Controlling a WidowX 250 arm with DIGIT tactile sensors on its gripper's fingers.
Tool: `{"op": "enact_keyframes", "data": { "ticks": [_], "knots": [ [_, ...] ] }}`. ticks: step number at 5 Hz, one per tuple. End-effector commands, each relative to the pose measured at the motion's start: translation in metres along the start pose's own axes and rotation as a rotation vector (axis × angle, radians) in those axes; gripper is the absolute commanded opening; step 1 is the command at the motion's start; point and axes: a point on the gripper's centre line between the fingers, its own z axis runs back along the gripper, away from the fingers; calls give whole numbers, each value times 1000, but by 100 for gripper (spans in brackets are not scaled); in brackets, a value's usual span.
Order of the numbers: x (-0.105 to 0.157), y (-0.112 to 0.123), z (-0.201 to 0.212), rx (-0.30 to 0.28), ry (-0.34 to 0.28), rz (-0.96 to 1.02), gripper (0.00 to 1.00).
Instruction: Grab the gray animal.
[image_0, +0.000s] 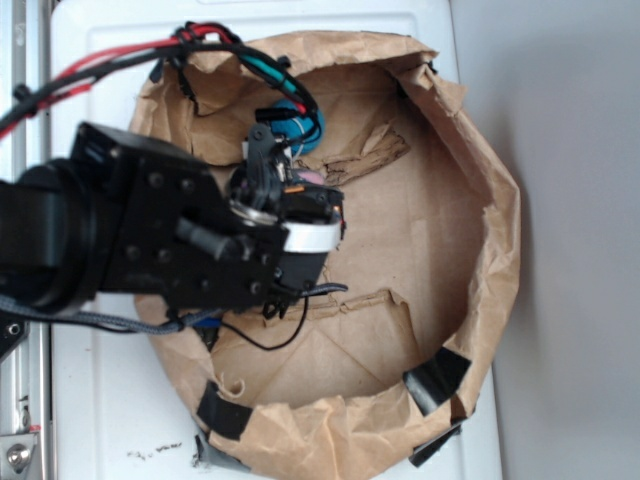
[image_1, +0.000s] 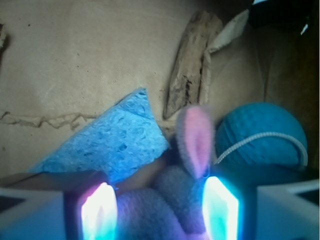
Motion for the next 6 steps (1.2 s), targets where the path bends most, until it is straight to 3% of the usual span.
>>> {"op": "enact_keyframes", "data": {
  "ticks": [1,3,4,5,6],
  "knots": [
    [-7,4,12,-41,15,47,0],
    [-4,36,87,-248,-55,137,0],
    [-6,46,100,-288,-66,150,0],
    [-9,48,101,-286,-76,152,0],
    [-12,43,97,-310,-34,133,86]
  ]
}}
